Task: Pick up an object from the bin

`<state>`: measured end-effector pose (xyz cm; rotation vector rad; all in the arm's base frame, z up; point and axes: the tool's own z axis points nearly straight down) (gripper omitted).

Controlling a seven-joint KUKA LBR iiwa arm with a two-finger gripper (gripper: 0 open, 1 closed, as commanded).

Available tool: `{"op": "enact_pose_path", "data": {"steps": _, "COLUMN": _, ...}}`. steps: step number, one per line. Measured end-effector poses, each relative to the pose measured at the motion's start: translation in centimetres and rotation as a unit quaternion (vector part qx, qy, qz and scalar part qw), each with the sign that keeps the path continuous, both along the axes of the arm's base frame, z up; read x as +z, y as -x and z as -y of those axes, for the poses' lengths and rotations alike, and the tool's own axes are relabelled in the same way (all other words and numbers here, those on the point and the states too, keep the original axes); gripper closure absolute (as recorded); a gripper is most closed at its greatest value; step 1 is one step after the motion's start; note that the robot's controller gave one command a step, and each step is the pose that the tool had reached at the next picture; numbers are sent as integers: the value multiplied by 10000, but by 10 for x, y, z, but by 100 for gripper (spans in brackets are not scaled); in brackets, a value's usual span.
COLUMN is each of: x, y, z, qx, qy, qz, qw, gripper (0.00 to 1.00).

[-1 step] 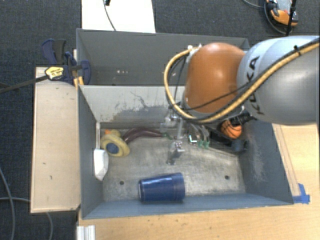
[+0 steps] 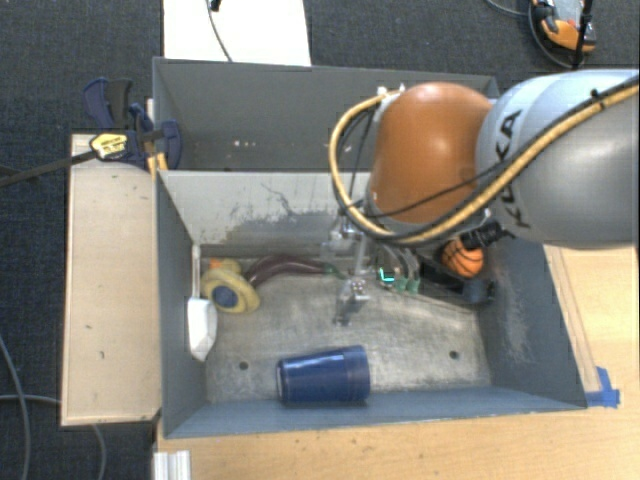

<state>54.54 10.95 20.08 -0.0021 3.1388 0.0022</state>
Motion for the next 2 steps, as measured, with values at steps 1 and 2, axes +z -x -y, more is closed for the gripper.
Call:
{"op": "enact_pose_path", "data": {"steps": 1, "x": -38, "y": 19, "z": -7, "qx": 267, "qy": 0, "qz": 32, "qw": 9996, "gripper": 0}}
{"op": "enact_pose_path", "data": {"steps": 2, "x": -72, "y": 57, "z": -9, "qx": 812, "qy": -7, "qz": 27, "qw": 9967, "gripper": 0}}
